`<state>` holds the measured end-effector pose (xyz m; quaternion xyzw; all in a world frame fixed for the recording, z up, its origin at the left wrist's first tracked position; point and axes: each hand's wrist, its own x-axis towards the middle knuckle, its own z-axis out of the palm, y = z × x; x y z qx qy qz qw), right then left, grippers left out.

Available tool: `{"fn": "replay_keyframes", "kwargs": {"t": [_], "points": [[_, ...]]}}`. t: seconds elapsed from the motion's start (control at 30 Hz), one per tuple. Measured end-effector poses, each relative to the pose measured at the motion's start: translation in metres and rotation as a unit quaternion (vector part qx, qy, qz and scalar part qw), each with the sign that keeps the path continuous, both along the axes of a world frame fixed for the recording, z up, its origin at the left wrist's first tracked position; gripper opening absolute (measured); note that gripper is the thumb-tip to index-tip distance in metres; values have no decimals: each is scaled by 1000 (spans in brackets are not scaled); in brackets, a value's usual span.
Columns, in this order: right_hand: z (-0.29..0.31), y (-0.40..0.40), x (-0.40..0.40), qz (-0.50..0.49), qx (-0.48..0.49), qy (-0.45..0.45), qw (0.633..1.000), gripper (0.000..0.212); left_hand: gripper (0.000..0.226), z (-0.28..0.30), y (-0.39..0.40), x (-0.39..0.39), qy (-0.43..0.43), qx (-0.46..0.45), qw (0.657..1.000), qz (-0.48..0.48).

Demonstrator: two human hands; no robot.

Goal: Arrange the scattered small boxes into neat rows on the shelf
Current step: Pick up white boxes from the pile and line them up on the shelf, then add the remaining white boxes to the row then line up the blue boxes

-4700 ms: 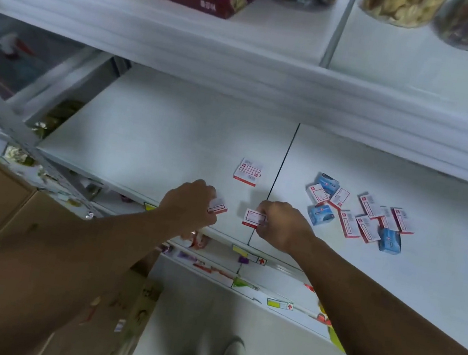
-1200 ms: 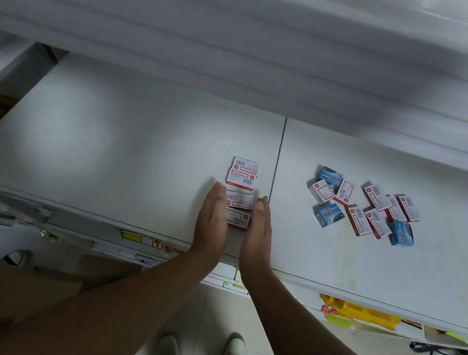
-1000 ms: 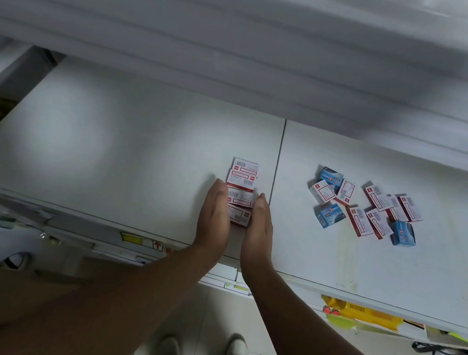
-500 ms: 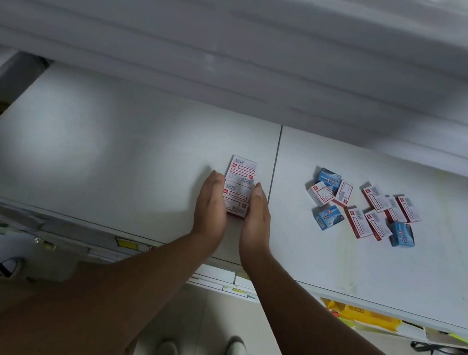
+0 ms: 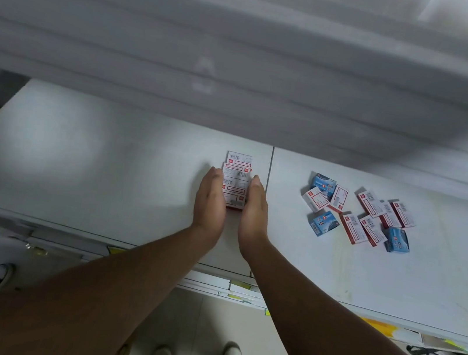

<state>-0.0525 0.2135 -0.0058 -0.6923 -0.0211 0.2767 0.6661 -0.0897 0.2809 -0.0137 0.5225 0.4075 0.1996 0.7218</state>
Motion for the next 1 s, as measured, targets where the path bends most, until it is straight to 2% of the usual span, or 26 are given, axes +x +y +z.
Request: {"fn": "replay_keyframes", "kwargs": {"t": [0.13, 0.37, 0.5, 0.57, 0.7, 0.83, 1.0], "points": [[-3, 2, 5, 4, -10, -3, 1000, 46, 53, 1, 4, 5, 1, 9, 1000, 4], [-5, -1, 6, 10, -17, -17, 1000, 53, 54, -4, 5, 3, 21, 47, 999, -20], [0, -10, 11, 18, -35, -32, 999, 39, 67, 0, 9, -11, 50, 75, 996, -30], [9, -17, 12, 20, -45, -43, 998, 30, 57, 6, 11, -19, 67, 87, 993, -30], [33, -37, 12, 41, -80, -43, 995, 48, 52, 23, 19, -38, 103, 137, 984, -45], [60, -53, 15, 87, -127, -79, 985, 49, 52, 44, 23, -53, 154, 216, 958, -110], [82, -69, 29, 177, -227, -170, 942, 50, 55, 75, 24, -65, 233, 330, 887, -223]]}}
